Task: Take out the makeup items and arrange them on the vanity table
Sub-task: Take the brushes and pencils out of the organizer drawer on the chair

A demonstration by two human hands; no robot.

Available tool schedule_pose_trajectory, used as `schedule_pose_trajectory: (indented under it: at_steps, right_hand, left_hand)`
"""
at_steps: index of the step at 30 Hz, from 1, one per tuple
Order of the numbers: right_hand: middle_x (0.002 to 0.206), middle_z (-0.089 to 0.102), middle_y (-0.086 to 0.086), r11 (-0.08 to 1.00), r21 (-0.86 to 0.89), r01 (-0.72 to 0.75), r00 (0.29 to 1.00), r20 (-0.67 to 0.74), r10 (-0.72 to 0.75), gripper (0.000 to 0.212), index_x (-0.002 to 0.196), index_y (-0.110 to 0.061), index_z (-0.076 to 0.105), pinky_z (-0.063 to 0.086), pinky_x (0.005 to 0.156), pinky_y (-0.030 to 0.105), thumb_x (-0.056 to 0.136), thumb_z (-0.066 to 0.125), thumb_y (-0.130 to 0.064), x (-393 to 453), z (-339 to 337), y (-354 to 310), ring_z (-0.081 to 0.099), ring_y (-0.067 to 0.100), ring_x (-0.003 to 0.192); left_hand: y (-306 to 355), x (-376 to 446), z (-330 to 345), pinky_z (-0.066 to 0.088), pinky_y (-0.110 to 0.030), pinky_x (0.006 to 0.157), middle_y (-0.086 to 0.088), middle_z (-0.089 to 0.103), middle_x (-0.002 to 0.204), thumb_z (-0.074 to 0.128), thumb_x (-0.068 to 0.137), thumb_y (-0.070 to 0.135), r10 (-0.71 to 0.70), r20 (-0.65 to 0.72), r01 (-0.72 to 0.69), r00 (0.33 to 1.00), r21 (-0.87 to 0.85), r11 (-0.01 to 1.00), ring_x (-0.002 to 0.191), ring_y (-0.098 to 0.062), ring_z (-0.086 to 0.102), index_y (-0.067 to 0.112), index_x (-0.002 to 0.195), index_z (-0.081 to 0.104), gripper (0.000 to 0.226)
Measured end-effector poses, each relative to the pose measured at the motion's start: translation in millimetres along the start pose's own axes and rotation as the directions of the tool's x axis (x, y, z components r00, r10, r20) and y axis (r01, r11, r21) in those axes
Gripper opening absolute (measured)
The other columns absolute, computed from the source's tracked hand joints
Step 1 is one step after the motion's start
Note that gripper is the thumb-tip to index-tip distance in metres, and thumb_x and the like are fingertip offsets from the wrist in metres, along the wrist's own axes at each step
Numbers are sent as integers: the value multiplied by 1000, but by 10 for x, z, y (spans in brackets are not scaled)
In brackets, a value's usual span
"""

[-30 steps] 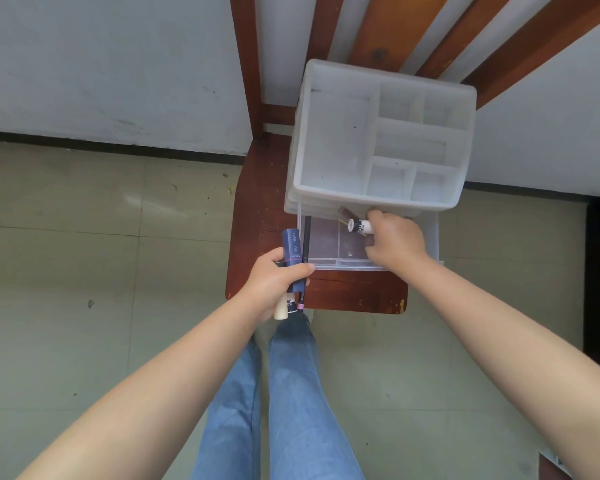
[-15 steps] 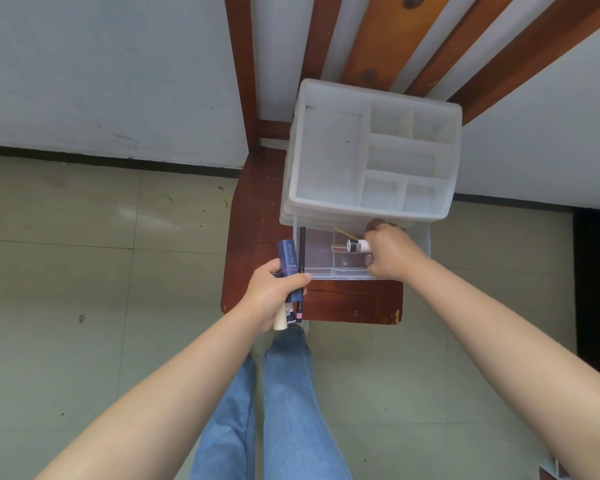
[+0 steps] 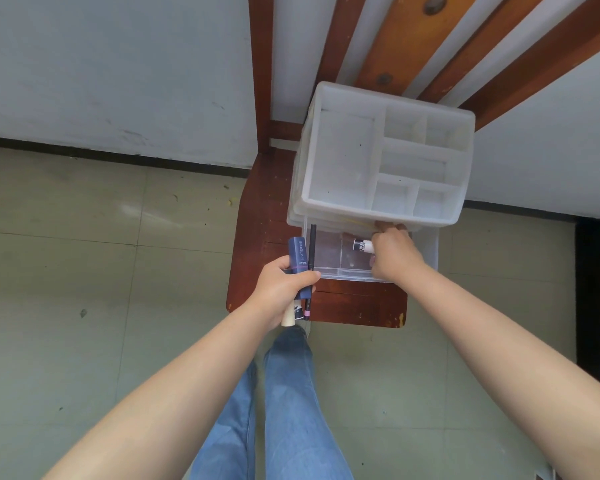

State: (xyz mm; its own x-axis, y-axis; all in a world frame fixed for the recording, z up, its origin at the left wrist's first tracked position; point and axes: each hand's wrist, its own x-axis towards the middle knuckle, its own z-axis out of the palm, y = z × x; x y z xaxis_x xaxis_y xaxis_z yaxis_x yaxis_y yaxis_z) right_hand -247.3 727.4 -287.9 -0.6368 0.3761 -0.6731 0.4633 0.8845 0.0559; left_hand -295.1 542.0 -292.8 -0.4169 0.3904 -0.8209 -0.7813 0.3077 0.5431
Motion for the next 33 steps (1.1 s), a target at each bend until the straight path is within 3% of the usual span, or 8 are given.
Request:
schedule_pose_trajectory:
  at_steps: [6,10,13,18,21,24,30,33]
  right_hand:
    - [113,55,19,992,97,-81,997,29,78,22,98,1,59,44,82,32,82,53,-13,42,-34,32,48,35,109]
    - [111,56,18,999,31,-33,998,61,31,22,97,-2,59,44,80,31,80,53,-15,50,-58,79,50,35,107]
    - [95,54,17,999,41,-32,996,85,28,9,77,-6,54,39,67,28,79,52,-14,41,-87,106,53,33,93]
    - [77,43,7,952,205,-228,972,111,209,7,80,-7,48,37,55,23,79,54,-11,-20,-23,145,51,30,77]
    - [59,48,4,793,429,-433,897,289,334,17,70,-6,45,32,38,16,67,61,0,-35,-58,226,47,23,55]
    - [26,42,0,749,428,-505,847,412,336,24,53,-7,41,31,35,12,63,61,2,-39,-162,235,40,17,38]
    - [58,48,8,770,342,-538,774,562,291,23,53,-6,46,39,51,24,69,62,-5,-1,-297,179,45,21,51]
    - [59,47,8,773,352,-527,786,548,287,24,51,-6,45,38,52,23,68,63,-5,6,-271,203,44,21,53]
  left_hand:
    - [26,16,-2,52,-40,77,-7,57,80,68,77,6,7,0,-7,1000,4,1000,72,-20,58,8,99,55,26]
    - [27,15,-11,53,-38,76,-6,57,81,67,77,7,-3,1,3,1000,20,1000,72,-20,58,8,102,55,28]
    - [21,18,-7,52,-33,70,-6,57,78,68,77,7,6,0,-6,1000,13,1000,69,-18,58,11,96,56,22]
    - [10,27,-3,53,-34,71,-7,57,79,68,77,7,-1,-3,1,1000,19,1000,70,-19,58,9,99,55,26]
    - [19,38,7,51,-28,62,-5,56,75,68,77,6,17,-13,-17,1000,20,1000,65,-16,57,8,96,55,24]
    - [35,60,14,53,-34,69,-5,56,76,67,77,6,20,-20,-19,1000,25,1000,66,-17,57,7,98,55,24]
    - [81,80,-7,50,-28,62,-6,56,76,67,77,6,29,-24,-28,999,39,999,64,-16,56,10,93,55,21]
    - [97,82,-3,50,-26,61,-5,56,75,67,77,7,26,-33,-25,999,48,999,63,-15,56,13,90,56,18]
